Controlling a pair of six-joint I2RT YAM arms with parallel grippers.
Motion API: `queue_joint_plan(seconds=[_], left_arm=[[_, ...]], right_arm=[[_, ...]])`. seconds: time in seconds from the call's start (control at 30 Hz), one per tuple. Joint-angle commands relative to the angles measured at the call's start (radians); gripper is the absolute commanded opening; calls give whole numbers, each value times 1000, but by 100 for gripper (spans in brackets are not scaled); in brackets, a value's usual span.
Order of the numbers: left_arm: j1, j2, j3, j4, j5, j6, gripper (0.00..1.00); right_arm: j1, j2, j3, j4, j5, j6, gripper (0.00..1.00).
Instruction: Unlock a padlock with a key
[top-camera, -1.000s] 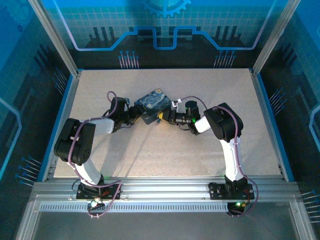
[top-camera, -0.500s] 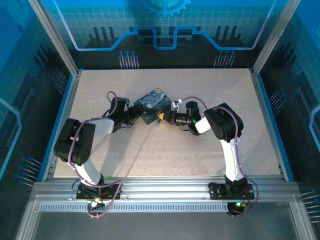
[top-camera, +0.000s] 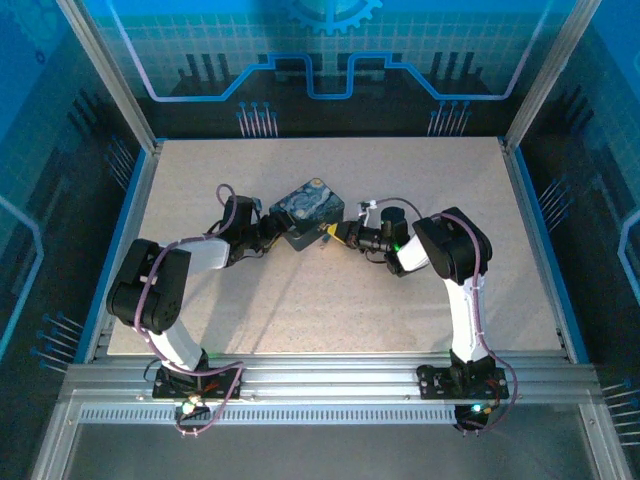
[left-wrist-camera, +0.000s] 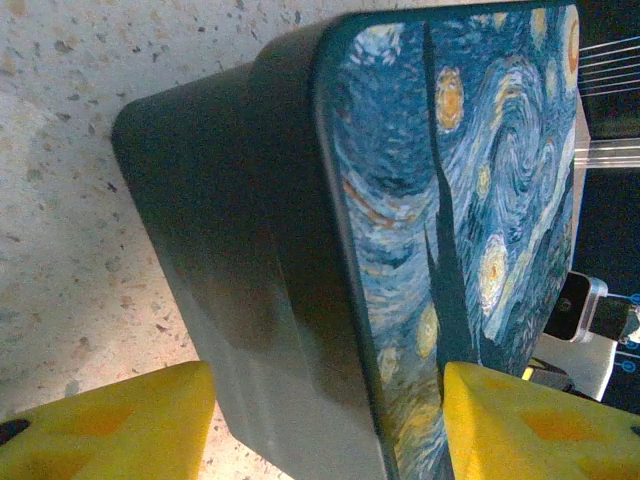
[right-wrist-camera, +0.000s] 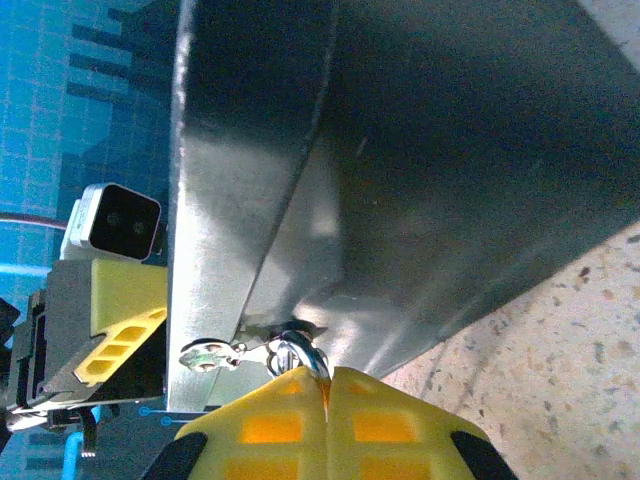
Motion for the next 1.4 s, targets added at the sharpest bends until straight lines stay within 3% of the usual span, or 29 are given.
queue_joint_plan(seconds=[0.0, 0.47, 0.63, 1.03, 1.37], left_arm=[[-9, 2, -39, -102, -22, 18, 62], [-7, -24, 29, -146, -10, 33, 67], [0, -79, 68, -210, -34, 69, 70], [25, -300, 71, -386, -224, 199, 80], [52, -437, 10, -427, -304, 259, 96]], right_arm=[[-15, -16, -11, 35, 40, 33, 1], [-67, -106, -104, -5, 75, -27, 0], [-76, -175, -121, -102, 49, -106, 0], [-86, -452, -127, -542, -6, -389, 1], [-69, -673, -84, -1079, -8, -635, 0]])
